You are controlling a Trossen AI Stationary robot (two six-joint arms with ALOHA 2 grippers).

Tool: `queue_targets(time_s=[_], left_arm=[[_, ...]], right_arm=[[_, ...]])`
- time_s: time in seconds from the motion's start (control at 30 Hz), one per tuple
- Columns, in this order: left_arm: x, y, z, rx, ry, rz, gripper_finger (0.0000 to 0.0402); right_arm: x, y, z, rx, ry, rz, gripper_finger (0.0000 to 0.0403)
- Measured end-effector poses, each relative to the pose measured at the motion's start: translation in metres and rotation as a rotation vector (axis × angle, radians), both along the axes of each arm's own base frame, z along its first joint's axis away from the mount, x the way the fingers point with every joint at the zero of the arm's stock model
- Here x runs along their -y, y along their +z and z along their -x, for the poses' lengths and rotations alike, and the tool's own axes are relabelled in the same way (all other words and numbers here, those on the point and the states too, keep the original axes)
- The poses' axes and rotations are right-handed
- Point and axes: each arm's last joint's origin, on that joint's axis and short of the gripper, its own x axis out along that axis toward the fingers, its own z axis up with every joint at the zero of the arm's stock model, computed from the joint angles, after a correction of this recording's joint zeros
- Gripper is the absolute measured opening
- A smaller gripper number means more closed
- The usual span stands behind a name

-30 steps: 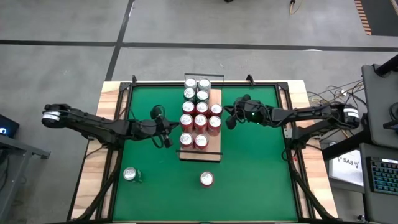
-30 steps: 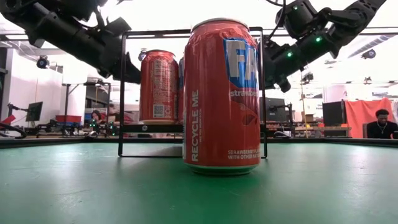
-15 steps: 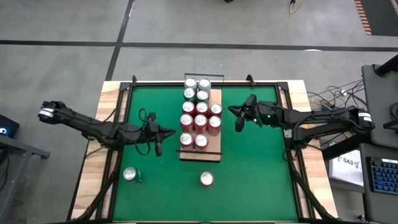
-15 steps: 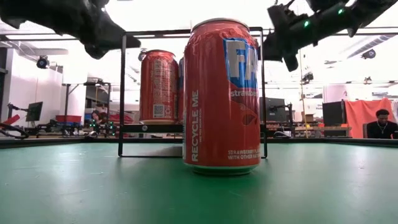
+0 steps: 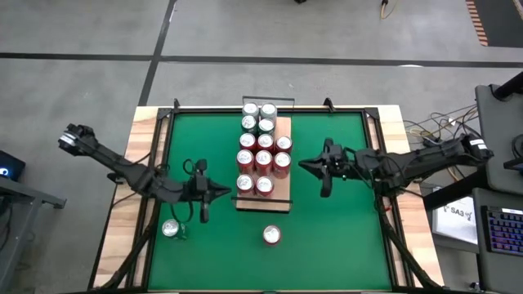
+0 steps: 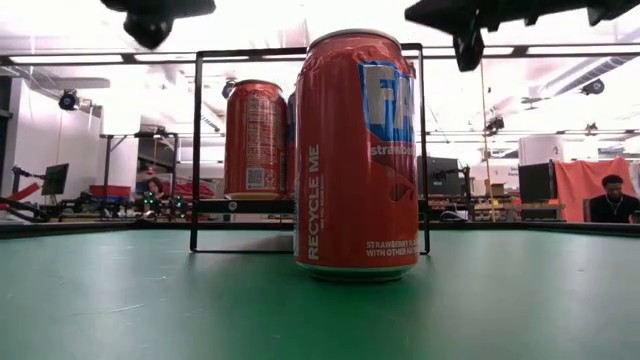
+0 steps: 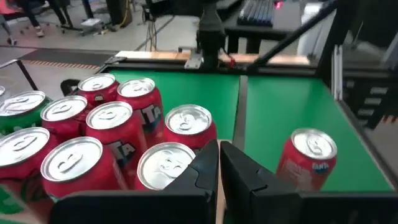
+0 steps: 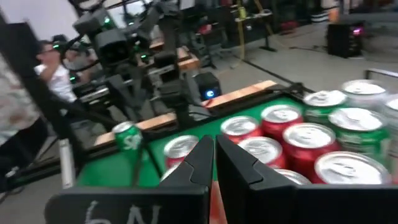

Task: Place canned beverage on shelf
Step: Put the green soda can on the shelf and aligned with the other green soda can

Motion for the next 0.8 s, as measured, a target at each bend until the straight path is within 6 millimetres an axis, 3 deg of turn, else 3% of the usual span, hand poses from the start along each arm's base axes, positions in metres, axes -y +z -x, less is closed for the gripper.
queue_targets(time_s=[0.3, 0.63, 0.8], left_arm=[[0.03, 0.025, 0.001, -0.267, 0.024, 0.031, 0.0], [0.059, 0.032, 0.006, -0.883, 0.116, 0.372, 0.0], [0.081, 0.03, 0.007, -1.13, 0.2, 0.464, 0.0013]], right_arm=[[-0.028, 0.033, -0.009, -0.084, 0.115, 0.028, 0.0009], [-0.043, 0.05, -0.027, -0.299, 0.154, 0.059, 0.0009], [-0.051, 0.047, -0.043, -0.358, 0.17, 0.097, 0.0009]])
